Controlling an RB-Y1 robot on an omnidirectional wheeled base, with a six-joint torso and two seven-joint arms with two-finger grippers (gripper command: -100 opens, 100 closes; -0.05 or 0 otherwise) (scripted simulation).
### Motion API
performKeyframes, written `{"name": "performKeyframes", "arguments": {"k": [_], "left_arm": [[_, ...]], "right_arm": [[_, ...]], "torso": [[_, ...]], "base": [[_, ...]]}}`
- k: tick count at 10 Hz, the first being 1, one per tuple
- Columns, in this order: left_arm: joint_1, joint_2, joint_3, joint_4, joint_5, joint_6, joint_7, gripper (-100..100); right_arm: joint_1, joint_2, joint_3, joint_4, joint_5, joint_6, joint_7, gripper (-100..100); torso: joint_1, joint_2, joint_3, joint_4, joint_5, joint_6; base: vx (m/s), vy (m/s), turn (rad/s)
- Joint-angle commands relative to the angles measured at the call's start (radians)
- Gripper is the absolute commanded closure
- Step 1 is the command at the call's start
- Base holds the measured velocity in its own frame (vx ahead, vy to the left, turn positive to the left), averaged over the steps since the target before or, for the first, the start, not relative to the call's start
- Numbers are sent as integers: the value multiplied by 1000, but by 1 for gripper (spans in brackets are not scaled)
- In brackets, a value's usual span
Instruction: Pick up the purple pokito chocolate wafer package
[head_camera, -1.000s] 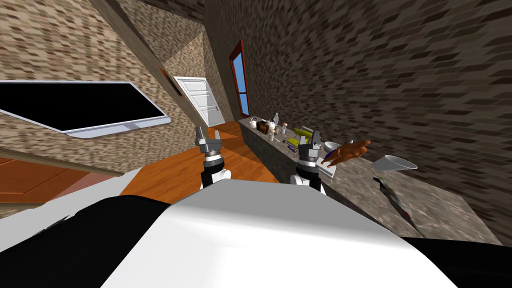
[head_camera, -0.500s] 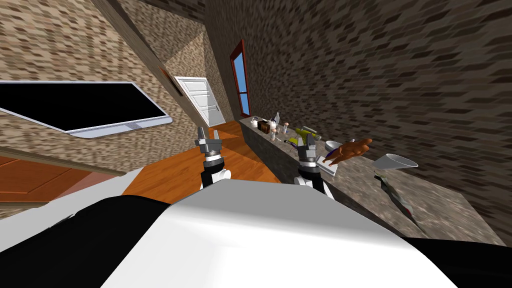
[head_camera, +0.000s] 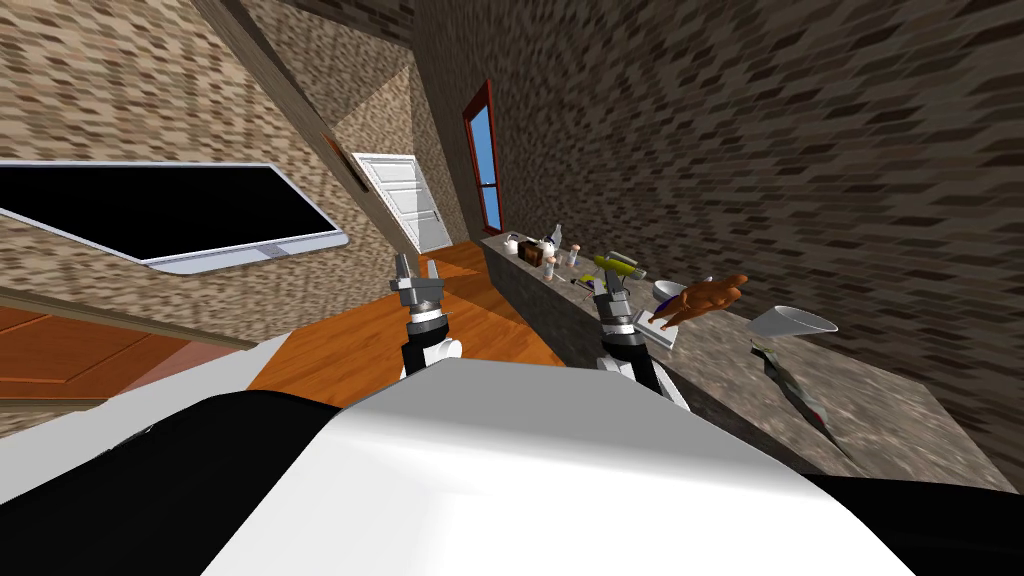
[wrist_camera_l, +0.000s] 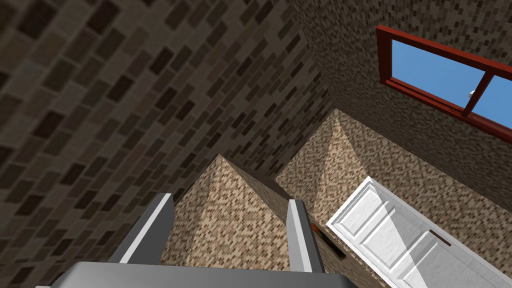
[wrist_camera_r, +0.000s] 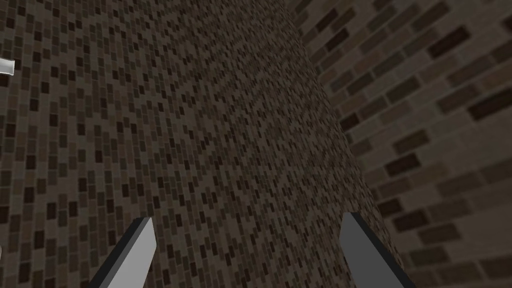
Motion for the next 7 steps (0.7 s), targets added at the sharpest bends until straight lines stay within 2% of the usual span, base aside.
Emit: {"name": "performKeyframes", "arguments": {"k": [1, 4, 7], "left_arm": [[0, 0, 0, 0, 0, 0, 0, 0], [0, 0, 0, 0, 0, 0, 0, 0], [0, 0, 0, 0, 0, 0, 0, 0]], "right_arm": [[0, -50, -2, 9, -4, 20, 4, -100], [2, -126, -5, 18, -10, 37, 7, -100], [9, -217, -8, 39, -25, 75, 17, -100]], "torso": [[0, 0, 0, 0, 0, 0], [0, -1, 0, 0, 0, 0], [-1, 0, 0, 0, 0, 0]], "base": [[-17, 53, 24], [-24, 42, 20], [-28, 42, 41]]}}
